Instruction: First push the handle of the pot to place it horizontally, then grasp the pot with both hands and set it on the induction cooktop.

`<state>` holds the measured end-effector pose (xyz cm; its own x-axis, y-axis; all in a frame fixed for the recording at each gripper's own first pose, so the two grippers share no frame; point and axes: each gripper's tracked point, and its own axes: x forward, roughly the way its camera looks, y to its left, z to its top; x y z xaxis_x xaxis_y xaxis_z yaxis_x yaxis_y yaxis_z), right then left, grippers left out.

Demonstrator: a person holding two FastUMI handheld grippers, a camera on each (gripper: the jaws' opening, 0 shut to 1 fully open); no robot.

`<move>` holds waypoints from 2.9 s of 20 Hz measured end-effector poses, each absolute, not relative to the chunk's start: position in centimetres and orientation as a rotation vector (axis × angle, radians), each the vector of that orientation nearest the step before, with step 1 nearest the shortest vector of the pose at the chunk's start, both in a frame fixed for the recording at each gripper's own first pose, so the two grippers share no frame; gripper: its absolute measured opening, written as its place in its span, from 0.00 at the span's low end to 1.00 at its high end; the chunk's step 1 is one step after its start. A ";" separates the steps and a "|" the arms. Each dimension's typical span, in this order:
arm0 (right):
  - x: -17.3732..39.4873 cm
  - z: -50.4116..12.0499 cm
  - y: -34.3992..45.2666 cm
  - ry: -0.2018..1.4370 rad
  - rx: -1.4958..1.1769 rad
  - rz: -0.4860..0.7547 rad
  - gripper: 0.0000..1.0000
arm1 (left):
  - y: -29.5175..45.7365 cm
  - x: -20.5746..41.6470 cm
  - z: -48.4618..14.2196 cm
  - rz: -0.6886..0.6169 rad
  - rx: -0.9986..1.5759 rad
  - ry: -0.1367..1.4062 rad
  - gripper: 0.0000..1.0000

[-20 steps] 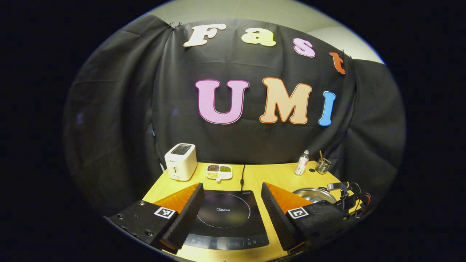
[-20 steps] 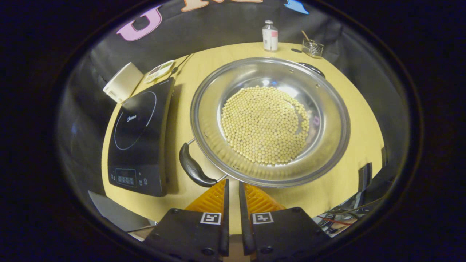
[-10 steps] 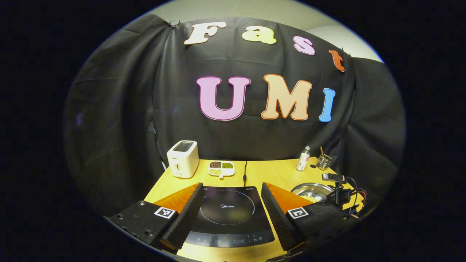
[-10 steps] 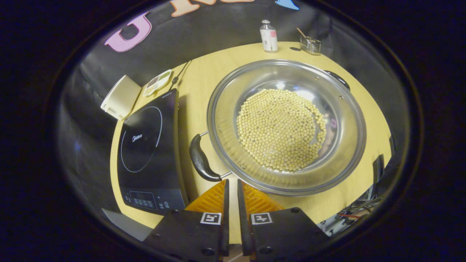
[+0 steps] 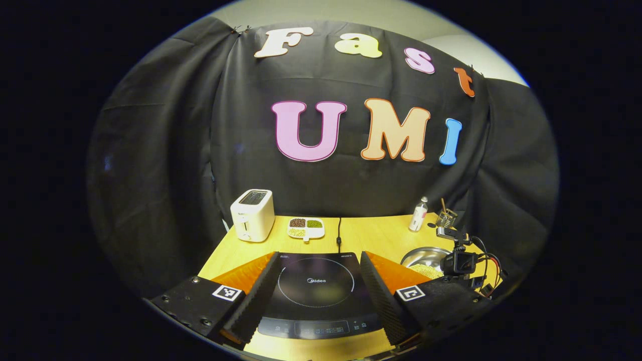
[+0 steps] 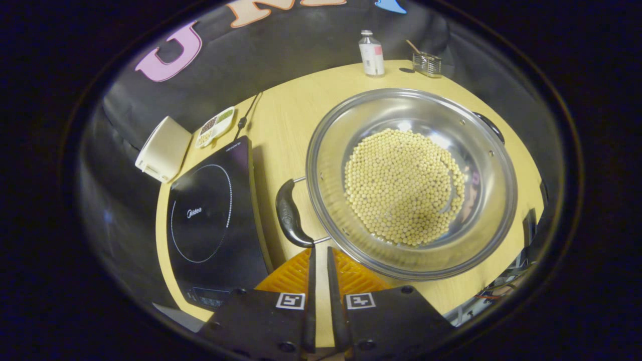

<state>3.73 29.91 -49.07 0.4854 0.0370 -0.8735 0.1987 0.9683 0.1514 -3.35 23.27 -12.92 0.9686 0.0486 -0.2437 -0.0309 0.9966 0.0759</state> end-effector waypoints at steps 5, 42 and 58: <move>4.1 -49.1 30.7 1.068 0.269 -0.088 0.16 | 23.3 -3.3 -13.1 0.033 0.073 0.252 0.96; 11.3 -43.9 0.9 1.258 0.294 0.095 0.99 | 6.5 4.5 -34.4 -0.086 -0.207 0.942 0.97; 14.4 -50.0 2.0 1.488 0.426 0.258 0.66 | 5.5 7.1 -42.7 -0.052 -0.200 1.262 0.95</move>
<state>14.41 1.98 -49.98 0.0751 0.4213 -0.9038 0.0926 0.8995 0.4270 7.12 5.49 -42.66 0.3057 -0.1487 -0.9404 -0.0710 0.9814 -0.1782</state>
